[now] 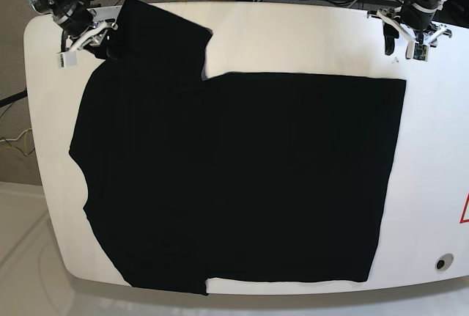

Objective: Fold the T-shirt properly

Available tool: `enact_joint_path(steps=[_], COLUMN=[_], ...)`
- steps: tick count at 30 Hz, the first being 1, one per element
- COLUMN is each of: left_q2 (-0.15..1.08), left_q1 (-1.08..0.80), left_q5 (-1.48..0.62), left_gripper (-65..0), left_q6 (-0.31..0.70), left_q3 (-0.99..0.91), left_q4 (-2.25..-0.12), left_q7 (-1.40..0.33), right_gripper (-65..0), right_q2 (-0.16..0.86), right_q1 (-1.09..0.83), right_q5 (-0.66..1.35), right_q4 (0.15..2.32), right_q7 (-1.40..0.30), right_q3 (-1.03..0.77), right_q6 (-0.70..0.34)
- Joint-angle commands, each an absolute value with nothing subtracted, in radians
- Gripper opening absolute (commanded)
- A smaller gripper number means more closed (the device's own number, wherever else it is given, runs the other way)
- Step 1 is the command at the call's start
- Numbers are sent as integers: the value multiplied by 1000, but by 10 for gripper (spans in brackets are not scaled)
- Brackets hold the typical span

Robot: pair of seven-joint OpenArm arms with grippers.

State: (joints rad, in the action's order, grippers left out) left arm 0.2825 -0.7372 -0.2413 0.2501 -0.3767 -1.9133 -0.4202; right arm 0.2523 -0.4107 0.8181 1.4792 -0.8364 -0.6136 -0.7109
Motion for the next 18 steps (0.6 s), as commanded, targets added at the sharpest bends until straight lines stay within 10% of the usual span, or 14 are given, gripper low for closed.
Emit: enact_joint_path(steps=[1,18], left_q2=[289,293], left_q1=[-740,-613], left_q5=[-257,-482], left_gripper=[-388,-368], left_q6=[247,281], left_q3=[-380,-425], left_q4=[-1921,-1823], left_q7=[-401,-498], right_gripper=[-377,-386], right_q2=[254,217], right_q1=[-421,-427], right_q5=[773,788], right_q4=[1476,1485], right_q7=[-893,-905], right_q3=[-593,-568], right_q6=[-698,-698])
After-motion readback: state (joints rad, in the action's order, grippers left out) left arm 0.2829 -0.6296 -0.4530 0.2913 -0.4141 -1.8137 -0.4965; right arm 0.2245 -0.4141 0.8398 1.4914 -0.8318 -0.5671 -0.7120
